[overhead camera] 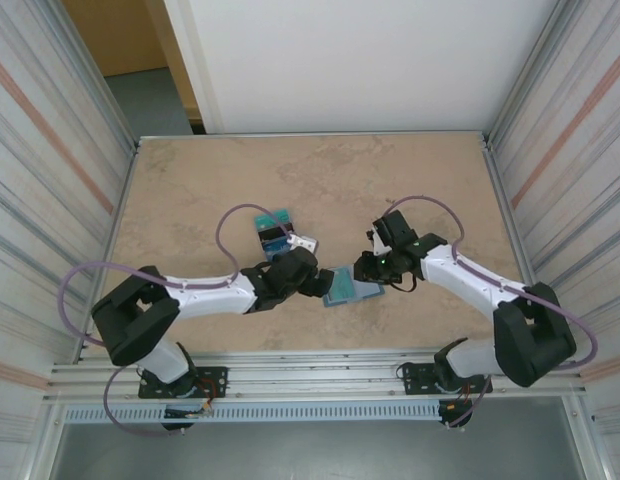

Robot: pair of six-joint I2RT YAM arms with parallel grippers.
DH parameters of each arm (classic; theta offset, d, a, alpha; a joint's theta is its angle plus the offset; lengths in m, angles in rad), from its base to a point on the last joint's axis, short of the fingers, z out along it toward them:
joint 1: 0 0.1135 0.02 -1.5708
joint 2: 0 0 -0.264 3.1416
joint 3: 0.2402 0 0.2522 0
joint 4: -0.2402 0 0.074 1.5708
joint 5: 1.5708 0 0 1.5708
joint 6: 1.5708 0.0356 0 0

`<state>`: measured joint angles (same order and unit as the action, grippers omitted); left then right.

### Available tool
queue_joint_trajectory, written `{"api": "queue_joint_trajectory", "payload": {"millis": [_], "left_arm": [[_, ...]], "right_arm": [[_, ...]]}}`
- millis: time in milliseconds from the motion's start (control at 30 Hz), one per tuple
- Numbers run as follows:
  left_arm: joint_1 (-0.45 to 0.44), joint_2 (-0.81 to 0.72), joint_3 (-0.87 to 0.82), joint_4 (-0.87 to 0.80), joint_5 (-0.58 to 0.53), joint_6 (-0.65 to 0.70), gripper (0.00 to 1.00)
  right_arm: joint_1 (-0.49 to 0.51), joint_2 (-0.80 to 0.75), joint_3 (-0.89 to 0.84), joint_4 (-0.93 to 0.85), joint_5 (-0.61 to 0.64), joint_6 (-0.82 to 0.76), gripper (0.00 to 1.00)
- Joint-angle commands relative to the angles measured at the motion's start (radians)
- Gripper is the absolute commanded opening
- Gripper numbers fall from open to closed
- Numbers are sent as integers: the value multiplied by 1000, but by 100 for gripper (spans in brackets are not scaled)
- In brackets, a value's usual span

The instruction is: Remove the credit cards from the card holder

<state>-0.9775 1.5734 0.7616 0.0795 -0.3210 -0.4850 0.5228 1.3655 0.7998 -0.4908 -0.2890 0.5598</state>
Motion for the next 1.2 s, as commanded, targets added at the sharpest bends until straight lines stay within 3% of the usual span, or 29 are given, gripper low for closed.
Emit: {"api": "queue_joint_trajectory", "payload": {"millis": [0,333,1167], "left_arm": [[-9,41,38,0,10,-27,99],[-9,125,80,-53,17,-21,99],[-11,145,97,-155,-2,-32,99]], "right_arm": [[-6,46,-4,53,-53,-37,27],[-16,152,-7,107,-106,-51,25],[-32,245,-18,166,-156,-47,22]]}}
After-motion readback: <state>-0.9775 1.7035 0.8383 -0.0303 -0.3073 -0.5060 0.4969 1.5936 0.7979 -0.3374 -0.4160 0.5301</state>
